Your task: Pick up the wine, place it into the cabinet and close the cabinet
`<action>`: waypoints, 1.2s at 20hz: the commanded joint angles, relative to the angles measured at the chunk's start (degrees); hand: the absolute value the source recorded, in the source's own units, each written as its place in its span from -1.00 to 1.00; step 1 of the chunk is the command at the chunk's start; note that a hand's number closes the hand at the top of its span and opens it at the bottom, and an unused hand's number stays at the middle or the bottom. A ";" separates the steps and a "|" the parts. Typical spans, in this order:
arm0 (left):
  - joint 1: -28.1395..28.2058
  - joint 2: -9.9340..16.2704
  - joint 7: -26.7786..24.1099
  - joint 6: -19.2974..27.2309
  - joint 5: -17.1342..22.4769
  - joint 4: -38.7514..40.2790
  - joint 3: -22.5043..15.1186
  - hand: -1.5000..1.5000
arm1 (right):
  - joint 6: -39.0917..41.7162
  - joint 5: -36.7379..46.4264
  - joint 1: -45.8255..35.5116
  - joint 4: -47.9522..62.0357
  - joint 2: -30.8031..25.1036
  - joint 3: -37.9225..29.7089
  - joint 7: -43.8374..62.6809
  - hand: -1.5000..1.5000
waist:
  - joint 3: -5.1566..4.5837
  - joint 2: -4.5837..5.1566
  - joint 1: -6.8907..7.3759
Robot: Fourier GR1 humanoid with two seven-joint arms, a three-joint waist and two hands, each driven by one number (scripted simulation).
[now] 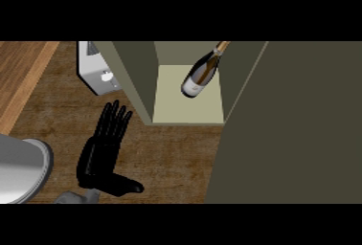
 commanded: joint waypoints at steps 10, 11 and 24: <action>7.38 9.18 -3.49 -8.63 3.31 -1.40 9.37 -1.00 | 7.37 0.18 -0.69 -12.37 -1.46 10.37 4.31 1.00 | -0.11 0.14 -0.35; 7.02 10.89 0.87 -7.19 5.46 -5.51 10.49 -1.00 | 7.33 -0.69 -1.85 -10.91 -0.55 9.43 4.58 1.00 | -0.03 0.15 0.09; 8.44 17.79 1.57 -16.75 9.80 -2.53 17.15 -1.00 | 8.33 -1.18 -10.73 -6.79 7.71 13.23 9.19 1.00 | -0.29 0.43 1.57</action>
